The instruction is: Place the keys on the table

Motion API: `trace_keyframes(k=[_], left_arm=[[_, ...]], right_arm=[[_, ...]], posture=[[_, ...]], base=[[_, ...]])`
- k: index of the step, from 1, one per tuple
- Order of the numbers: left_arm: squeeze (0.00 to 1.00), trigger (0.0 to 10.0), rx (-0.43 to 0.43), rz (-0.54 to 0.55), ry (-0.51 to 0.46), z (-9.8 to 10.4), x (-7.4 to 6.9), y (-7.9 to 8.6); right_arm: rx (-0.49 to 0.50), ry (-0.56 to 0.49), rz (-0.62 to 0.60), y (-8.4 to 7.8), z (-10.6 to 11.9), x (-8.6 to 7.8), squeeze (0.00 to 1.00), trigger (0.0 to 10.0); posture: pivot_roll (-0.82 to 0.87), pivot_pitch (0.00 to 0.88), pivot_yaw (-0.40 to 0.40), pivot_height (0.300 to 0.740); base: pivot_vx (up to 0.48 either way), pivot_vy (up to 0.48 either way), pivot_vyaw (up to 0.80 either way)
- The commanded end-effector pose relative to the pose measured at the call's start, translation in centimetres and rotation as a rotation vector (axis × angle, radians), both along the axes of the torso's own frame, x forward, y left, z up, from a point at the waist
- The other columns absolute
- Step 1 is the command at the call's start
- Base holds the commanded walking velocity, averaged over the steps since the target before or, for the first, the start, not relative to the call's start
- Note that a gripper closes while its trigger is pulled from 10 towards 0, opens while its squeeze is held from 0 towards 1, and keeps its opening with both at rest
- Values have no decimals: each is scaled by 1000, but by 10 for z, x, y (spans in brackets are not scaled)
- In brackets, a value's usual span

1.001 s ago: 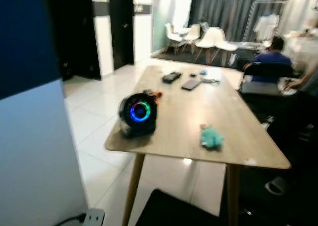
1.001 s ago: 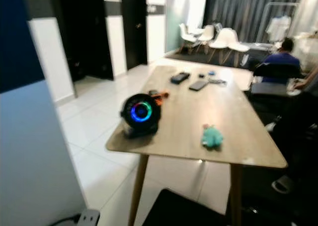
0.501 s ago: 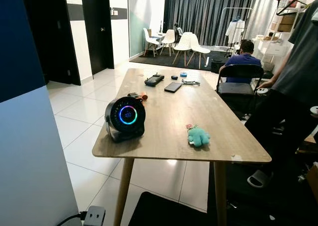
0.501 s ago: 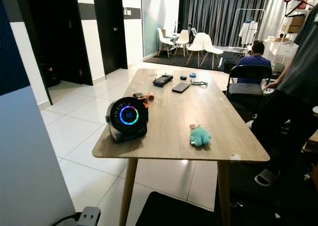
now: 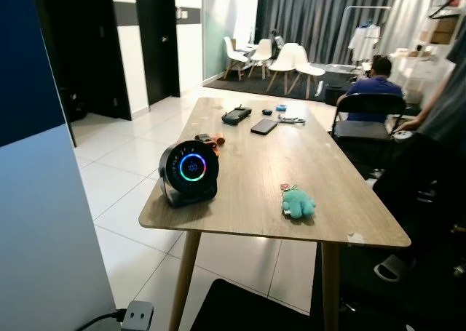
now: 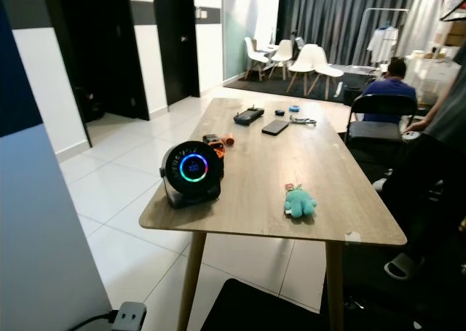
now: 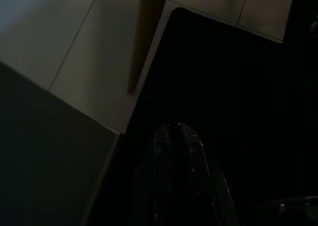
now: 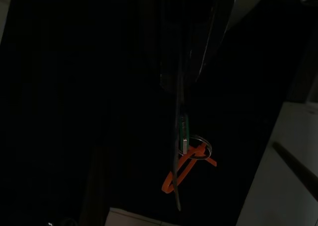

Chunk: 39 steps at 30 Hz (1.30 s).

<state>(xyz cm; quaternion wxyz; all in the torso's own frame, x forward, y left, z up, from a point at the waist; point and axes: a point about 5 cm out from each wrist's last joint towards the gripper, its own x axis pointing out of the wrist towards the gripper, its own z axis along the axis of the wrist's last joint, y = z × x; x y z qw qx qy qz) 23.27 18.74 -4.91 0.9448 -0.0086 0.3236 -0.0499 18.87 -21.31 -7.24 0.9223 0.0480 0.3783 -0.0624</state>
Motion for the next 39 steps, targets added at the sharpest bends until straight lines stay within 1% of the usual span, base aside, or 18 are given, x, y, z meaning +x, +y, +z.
trace_keyframes(k=[1, 8, 16, 21, 29, 35, 37, 39], left_arm=[[0, 10000, 1, -7, 9, -2, -3, -1], [0, 10000, 5, -12, 11, -2, -4, 0], [0, 10000, 8, -13, 18, -3, -4, 1], [0, 10000, 9, -46, -7, 1, 1, -2], [0, 10000, 7, -75, -28, 4, 4, -6], [0, 10000, 6, -89, -53, 6, 6, -8], [0, 10000, 8, -93, -62, 7, 6, -7], [0, 10000, 7, -92, -63, 7, 6, -7]], right_arm=[[-7, -6, -4, -3, 0, -1, 0, 10000], [-9, -4, 0, -2, 0, -1, 0, 10000], [-9, 0, -1, -1, -1, -2, 0, 10000], [-6, 0, -15, -1, -1, -4, 0, 10000], [-6, 0, -22, -2, -2, -5, 0, 10000], [-15, -16, -33, -7, 0, -4, 0, 10000], [-28, -14, -54, -15, 1, -7, 0, 10000], [-31, -12, -60, -17, 1, -8, 0, 10000]], posture=[[22, 0, -3, 740], [24, 0, -2, 740], [23, 0, 0, 740], [21, 0, 2, 740], [21, 0, 5, 740], [19, 0, 5, 740], [18, 2, 4, 740], [18, 1, 4, 740]], base=[[0, -480, 0], [0, -469, 0], [0, 0, 0], [0, 0, 0], [0, 0, 0], [0, 0, 0], [0, 0, 0], [0, 0, 0]])
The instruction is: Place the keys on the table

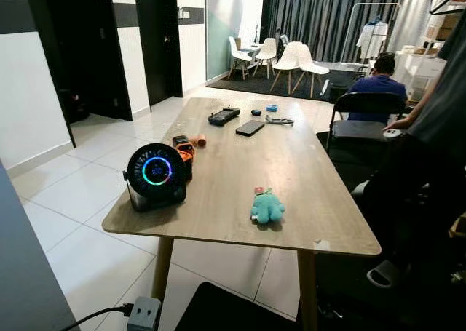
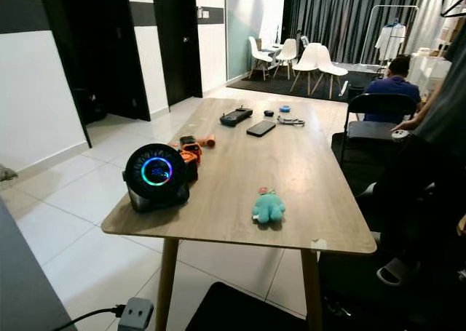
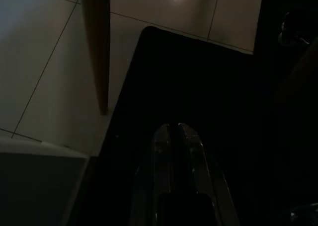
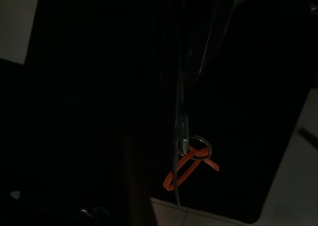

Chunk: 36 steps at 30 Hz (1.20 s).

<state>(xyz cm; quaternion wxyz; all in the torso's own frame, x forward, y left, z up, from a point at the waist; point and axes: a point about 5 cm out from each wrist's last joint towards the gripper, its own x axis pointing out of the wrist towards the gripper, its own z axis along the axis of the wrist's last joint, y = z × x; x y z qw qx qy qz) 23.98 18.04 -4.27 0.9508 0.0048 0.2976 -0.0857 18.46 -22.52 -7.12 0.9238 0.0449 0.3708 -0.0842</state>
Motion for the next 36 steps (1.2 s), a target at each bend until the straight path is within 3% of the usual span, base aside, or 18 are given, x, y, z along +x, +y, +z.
trace_keyframes(k=[1, 13, 14, 18, 21, 26, 31, 36], left_arm=[[0, 10000, 7, -15, -11, 0, -1, 0], [0, 10000, -23, -57, -33, 0, -4, -1], [0, 10000, -14, -141, -81, 3, -8, -2], [0, 10000, -25, -160, -115, 5, -11, 2], [0, 10000, -81, -185, -165, 10, -13, 11], [0, 10000, -113, -309, -215, 18, -15, 16], [0, 10000, -138, -448, -297, 32, -10, 10], [0, 10000, -253, -557, -426, 62, 10, -14]], right_arm=[[-12, 2, -27, -8, -1, -6, 0, 10000], [-14, -34, -65, -17, 3, -7, 0, 10000], [-17, -98, -44, -24, 9, -4, 0, 10000], [-30, -148, -4, -28, 14, -3, 0, 10000], [-51, -234, 23, -39, 24, -2, 0, 10000], [-46, -378, 23, -52, 43, 9, 0, 10000], [57, -443, 227, -40, 52, 16, 0, 10000], [249, -588, 461, -17, 79, 24, 0, 10000]], posture=[[18, 3, 4, 740], [16, 5, -2, 740], [14, 6, -3, 740], [12, 7, -2, 740], [7, 14, -2, 740], [5, 22, -6, 740], [5, 25, -5, 740], [2, 29, 0, 740]], base=[[0, 0, 0], [0, 0, 0], [0, 0, 0], [0, 0, 0], [0, 0, 0], [0, 0, 0], [0, 0, 0], [0, 0, 0]])
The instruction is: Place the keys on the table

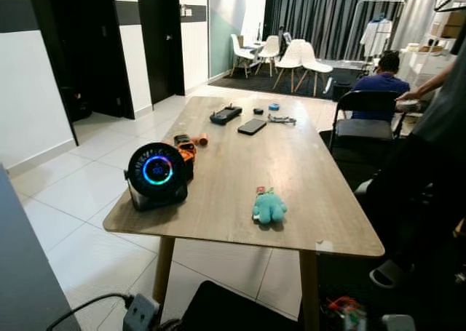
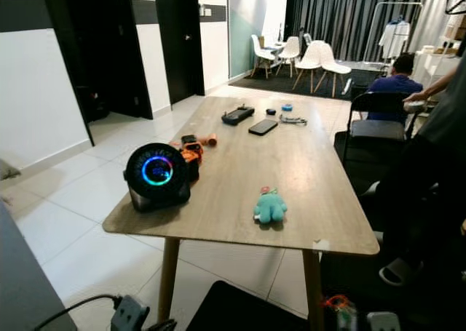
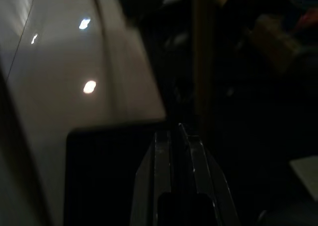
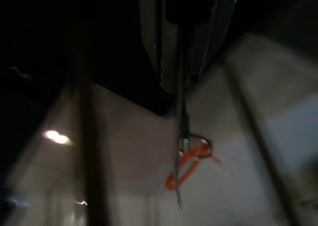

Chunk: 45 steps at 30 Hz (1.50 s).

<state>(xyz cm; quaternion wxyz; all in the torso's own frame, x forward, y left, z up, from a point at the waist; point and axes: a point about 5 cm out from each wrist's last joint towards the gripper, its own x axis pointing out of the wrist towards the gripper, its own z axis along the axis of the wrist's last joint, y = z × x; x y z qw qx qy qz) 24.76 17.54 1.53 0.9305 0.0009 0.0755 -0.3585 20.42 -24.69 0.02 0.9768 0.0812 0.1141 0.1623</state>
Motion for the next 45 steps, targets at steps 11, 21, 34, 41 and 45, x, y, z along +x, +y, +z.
trace_keyframes(k=[11, 21, 34, 41, 45], left_arm=[[0, 10000, -102, -176, -109, 44, 15, -40], [0, 10000, -172, -68, -229, 87, 41, -60], [0, 10000, -163, 70, -246, 100, 61, -71], [0, 10000, -241, 85, -257, 110, 63, -73], [0, 10000, -258, 64, -255, 111, 63, -73]], right_arm=[[161, -223, 306, 37, 78, 29, 0, 10000], [374, -443, -264, -6, 135, 88, 0, 10000], [322, -384, -379, -10, 147, 126, 0, 10000], [252, -362, -284, 10, 142, 129, 0, 10000], [237, -334, -276, 18, 133, 130, 0, 10000]], posture=[[-6, 24, 2, 740], [-12, 16, 0, 740], [-9, 19, -1, 740], [-3, 23, -7, 740], [3, 24, -6, 740]], base=[[0, 0, 0], [0, 0, 0], [0, 0, 0], [0, 0, 0], [211, 0, 0]])
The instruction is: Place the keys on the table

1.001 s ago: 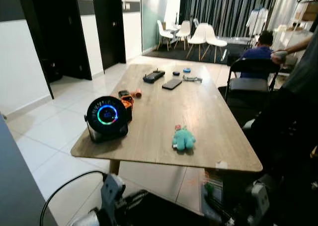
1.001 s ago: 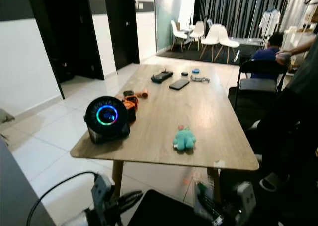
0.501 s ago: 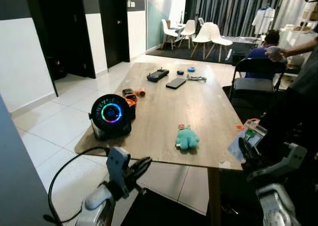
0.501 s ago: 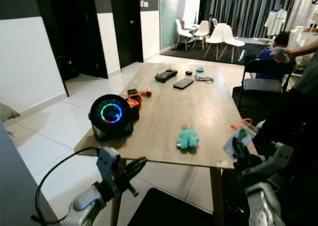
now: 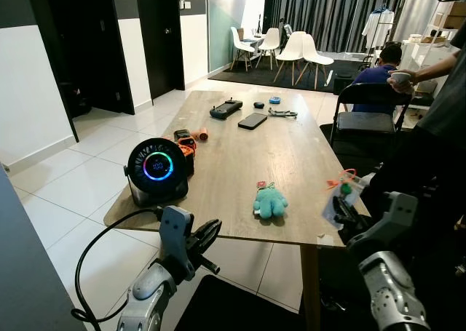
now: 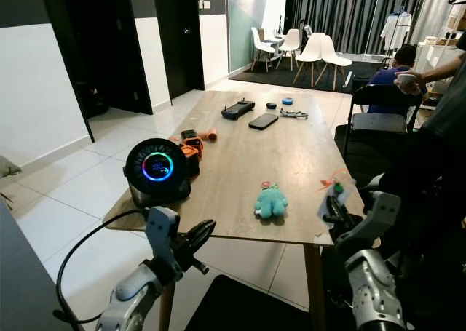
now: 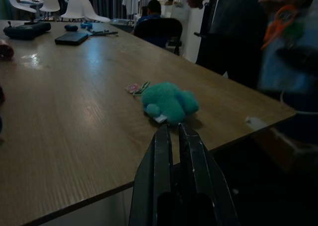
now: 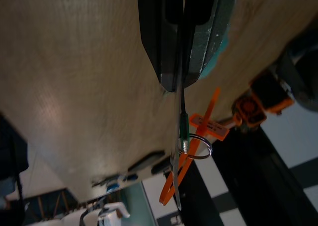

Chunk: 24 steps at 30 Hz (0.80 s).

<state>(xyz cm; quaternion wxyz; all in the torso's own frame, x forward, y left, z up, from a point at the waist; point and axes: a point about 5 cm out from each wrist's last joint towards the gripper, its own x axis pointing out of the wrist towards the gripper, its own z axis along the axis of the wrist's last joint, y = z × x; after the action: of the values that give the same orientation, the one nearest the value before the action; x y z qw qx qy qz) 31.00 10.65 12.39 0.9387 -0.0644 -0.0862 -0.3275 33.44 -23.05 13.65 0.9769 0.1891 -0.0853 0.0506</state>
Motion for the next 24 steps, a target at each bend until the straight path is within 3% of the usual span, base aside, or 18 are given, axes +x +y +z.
trace_keyframes(k=[1, 18, 24], left_arm=[[0, 10000, -23, -13, 0, 3, 0, -4], [0, 10000, -31, -58, 10, 5, -2, -6], [0, 10000, -44, -51, 0, 6, -4, -3]], right_arm=[[-15, 8, 1, 2, -3, 0, 0, 10000], [-65, 15, 32, 13, -9, 3, 0, 10000], [-75, 22, 46, 15, -11, 3, 0, 10000]], posture=[[3, 24, -6, 740], [3, 28, 1, 740], [8, 33, -4, 740]], base=[[311, 0, 0], [388, 0, 0], [0, 0, 0]])
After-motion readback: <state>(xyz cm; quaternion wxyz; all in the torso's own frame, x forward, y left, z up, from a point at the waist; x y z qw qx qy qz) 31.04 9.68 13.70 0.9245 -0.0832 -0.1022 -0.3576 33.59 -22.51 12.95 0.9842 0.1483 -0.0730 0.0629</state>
